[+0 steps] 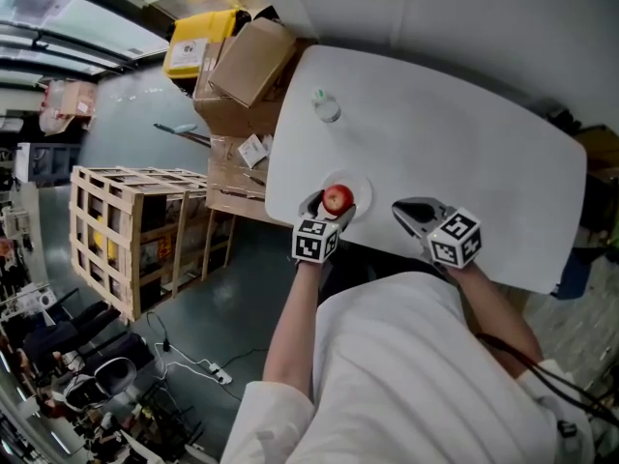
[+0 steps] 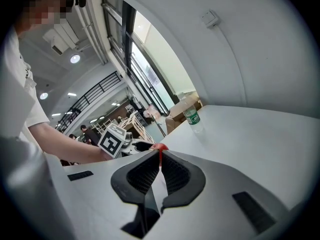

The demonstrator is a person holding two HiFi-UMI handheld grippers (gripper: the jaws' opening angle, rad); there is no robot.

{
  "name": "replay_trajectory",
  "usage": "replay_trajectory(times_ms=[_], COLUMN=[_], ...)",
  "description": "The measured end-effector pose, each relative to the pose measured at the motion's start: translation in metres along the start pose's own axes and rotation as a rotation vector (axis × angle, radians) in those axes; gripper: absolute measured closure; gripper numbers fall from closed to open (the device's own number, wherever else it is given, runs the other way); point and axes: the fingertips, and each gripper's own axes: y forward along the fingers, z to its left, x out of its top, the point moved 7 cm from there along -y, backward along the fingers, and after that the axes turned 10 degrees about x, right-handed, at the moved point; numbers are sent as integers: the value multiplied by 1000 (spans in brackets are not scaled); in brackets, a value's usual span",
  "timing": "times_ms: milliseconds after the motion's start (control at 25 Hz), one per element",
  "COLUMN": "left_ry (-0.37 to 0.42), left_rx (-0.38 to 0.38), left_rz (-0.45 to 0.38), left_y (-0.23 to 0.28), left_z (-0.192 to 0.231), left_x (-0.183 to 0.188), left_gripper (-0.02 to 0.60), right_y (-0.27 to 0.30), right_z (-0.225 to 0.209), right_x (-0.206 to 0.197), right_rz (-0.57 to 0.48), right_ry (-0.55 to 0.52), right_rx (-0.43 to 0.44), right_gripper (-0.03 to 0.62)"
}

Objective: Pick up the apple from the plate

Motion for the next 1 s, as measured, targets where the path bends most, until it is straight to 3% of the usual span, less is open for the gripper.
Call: replay_trajectory(times_ms=[480, 1000], left_ry=[-20, 5], left_rx=[-92, -159], left_rz=[-120, -177], left_y=[-79, -159], left_z=[13, 21], left_x=[4, -21], left_gripper=[210, 210], right_y=[22, 37], right_z=[60, 138], right_x=[5, -33], right_rz=[-42, -78], right_ry=[-46, -84], right_rx=[-55, -109], right_gripper=[556, 556])
